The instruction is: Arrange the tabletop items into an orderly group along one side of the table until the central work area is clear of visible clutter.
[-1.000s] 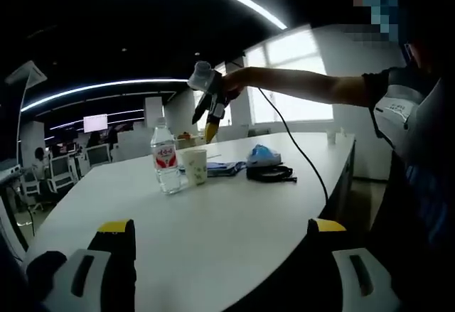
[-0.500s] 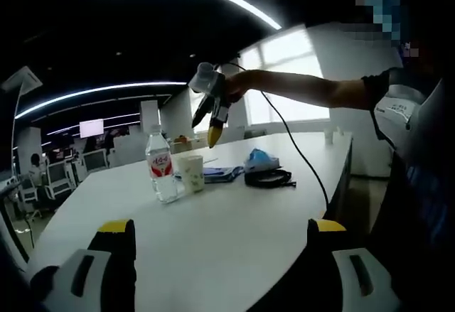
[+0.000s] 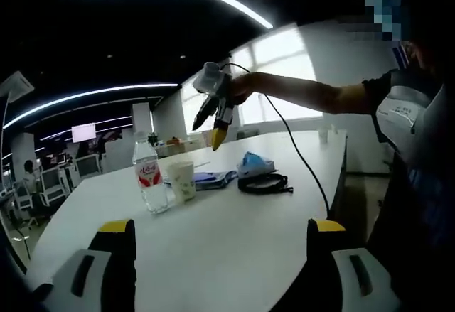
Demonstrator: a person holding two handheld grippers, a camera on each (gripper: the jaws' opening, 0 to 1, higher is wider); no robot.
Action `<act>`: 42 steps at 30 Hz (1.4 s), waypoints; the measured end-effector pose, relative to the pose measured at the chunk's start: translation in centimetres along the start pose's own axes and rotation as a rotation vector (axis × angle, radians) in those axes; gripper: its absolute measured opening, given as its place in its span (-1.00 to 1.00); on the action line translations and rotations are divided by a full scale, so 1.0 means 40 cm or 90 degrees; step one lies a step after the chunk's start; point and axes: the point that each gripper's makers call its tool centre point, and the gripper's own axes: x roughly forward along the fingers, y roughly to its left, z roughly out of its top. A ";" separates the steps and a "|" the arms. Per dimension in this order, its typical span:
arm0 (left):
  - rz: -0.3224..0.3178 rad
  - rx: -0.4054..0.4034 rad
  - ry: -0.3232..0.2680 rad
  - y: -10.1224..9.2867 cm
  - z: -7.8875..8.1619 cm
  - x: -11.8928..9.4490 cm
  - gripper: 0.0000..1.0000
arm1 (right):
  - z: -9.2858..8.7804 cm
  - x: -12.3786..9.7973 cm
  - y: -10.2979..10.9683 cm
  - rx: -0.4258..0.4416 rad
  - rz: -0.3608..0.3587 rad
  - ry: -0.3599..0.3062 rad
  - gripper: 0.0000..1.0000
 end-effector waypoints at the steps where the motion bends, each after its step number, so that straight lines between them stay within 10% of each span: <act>1: -0.002 0.002 0.001 -0.002 0.001 0.005 0.98 | -0.006 -0.003 0.000 0.005 0.000 0.000 0.86; 42: -0.112 0.019 -0.014 -0.070 0.056 0.172 0.60 | -0.215 -0.060 0.018 0.111 0.021 -0.042 0.46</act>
